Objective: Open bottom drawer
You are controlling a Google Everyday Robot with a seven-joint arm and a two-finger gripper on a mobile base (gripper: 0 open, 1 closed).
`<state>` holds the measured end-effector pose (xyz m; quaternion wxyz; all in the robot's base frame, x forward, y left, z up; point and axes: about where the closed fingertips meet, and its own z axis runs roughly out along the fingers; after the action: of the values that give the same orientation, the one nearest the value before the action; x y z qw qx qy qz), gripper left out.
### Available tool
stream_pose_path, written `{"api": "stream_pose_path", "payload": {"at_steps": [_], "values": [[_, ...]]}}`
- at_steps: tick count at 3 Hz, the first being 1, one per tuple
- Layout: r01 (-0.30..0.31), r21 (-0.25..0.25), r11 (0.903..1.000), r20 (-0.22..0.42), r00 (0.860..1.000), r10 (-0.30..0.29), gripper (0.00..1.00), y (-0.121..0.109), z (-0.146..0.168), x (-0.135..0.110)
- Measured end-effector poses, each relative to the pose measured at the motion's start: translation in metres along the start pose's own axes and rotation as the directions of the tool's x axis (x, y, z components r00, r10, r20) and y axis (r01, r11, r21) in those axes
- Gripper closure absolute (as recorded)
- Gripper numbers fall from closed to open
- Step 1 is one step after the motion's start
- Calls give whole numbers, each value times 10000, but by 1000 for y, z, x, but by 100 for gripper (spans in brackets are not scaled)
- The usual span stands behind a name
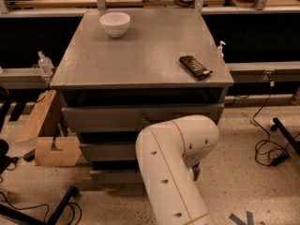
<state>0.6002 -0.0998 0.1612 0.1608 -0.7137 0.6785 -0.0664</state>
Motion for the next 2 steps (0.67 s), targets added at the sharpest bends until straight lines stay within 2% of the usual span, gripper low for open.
{"api": "stream_pose_path", "payload": {"at_steps": [1,2], "values": [[0,0,10000,0,10000,0,0,0,0,0],[2,-15,10000,3,10000,-2,16,1,1,0]]}}
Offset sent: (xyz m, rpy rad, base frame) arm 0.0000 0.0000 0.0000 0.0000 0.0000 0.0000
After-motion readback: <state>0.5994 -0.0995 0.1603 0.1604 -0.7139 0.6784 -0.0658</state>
